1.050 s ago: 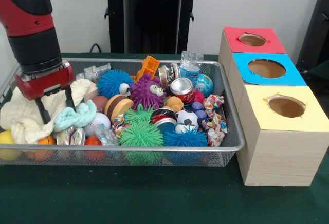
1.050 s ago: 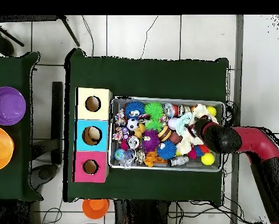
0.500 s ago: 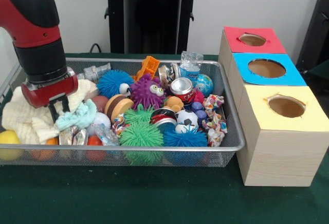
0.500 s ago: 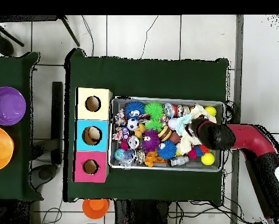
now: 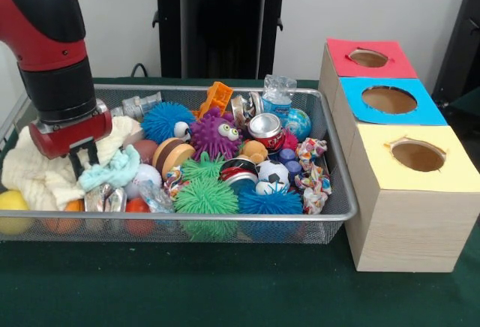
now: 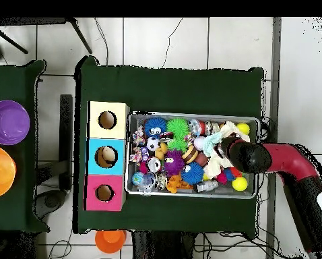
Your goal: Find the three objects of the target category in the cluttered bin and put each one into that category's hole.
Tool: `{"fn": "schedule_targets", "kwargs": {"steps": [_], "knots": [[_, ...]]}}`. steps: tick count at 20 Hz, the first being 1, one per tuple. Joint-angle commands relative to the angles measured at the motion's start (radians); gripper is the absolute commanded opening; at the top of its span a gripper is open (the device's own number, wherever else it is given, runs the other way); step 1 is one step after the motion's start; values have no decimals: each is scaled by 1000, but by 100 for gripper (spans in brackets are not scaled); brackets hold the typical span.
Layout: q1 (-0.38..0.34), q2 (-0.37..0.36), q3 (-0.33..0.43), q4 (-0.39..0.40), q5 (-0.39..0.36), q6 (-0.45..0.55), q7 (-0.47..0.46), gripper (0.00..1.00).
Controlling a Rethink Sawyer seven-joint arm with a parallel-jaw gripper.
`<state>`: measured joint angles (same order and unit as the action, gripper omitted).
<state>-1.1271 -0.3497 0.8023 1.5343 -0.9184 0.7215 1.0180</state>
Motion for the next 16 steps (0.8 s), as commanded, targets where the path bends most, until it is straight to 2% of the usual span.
{"fn": "schedule_targets", "kwargs": {"steps": [1, 5, 8, 12, 16], "knots": [[12, -23, -73, 29, -10, 95, -187, 0], [-22, -182, -23, 198, 88, 115, -120, 0], [-48, -297, 8, 332, 147, 90, -64, 0], [-50, -393, 23, 454, 194, 29, 15, 0], [-9, -467, 23, 535, 252, -12, 110, 0]]}}
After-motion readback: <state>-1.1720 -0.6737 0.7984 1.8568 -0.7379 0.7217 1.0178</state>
